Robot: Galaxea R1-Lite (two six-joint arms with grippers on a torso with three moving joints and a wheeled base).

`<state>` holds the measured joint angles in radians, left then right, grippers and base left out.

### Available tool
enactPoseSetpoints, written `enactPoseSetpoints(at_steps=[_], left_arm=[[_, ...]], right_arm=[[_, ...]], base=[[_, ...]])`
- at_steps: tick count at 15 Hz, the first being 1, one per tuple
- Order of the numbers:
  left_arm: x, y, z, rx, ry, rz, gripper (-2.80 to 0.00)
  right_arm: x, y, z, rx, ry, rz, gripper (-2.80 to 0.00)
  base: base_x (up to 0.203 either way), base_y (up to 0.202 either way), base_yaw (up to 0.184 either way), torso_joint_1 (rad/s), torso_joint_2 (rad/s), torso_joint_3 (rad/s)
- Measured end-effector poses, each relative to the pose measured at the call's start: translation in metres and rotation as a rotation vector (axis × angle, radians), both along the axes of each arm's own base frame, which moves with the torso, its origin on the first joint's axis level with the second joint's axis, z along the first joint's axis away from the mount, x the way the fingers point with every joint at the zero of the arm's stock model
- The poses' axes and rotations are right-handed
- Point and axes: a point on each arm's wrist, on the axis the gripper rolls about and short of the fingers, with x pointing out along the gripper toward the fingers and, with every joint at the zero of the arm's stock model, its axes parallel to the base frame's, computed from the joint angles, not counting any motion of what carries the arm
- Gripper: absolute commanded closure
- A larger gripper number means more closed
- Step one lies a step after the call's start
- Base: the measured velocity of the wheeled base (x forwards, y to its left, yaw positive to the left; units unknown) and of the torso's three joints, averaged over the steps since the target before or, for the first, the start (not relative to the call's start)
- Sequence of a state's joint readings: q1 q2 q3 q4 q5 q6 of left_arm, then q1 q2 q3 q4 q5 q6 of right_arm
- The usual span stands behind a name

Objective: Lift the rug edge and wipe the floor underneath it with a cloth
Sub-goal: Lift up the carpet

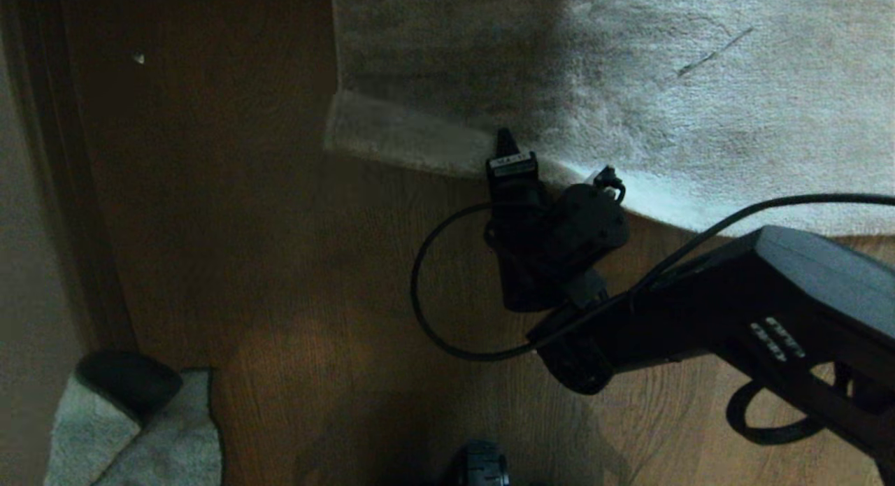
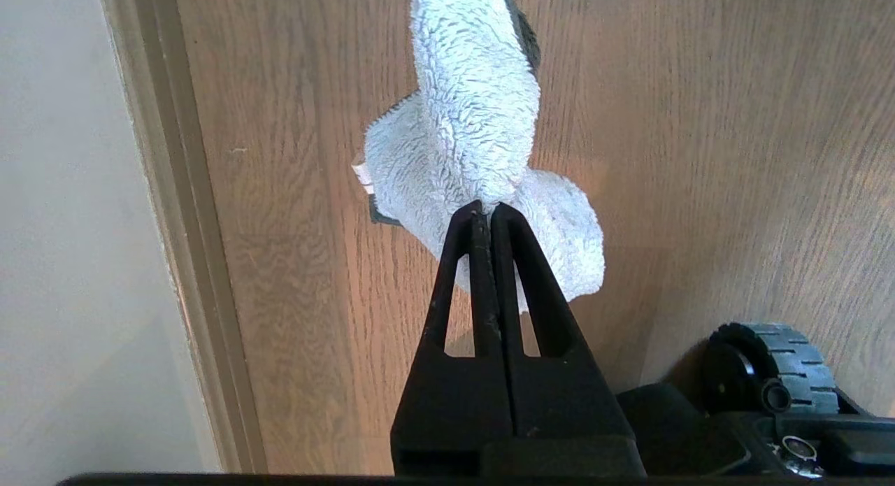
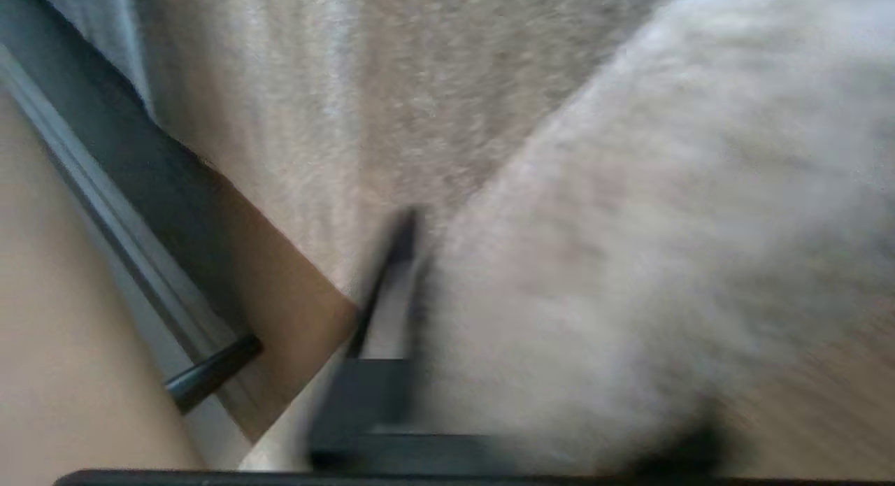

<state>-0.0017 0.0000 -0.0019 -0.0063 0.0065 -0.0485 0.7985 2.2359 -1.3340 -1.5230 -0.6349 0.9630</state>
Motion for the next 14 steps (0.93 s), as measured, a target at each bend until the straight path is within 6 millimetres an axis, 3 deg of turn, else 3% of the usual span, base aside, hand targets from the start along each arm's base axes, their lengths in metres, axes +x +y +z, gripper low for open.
enactPoseSetpoints(at_steps=[7,14], left_arm=[[0.0,0.0,0.0,0.0,0.0,-0.001,0.0],[0.0,0.0,0.0,0.0,0.0,-0.001,0.0]], right_arm=[[-0.013,-0.013,0.03,0.042,-0.043,0.002,0.0],[-0.044,-0.045,0.056,0.042,-0.051,-0.001,0.0]], base=[[0.0,0.0,0.0,0.0,0.0,0.0],[0.0,0.0,0.0,0.0,0.0,0.0]])
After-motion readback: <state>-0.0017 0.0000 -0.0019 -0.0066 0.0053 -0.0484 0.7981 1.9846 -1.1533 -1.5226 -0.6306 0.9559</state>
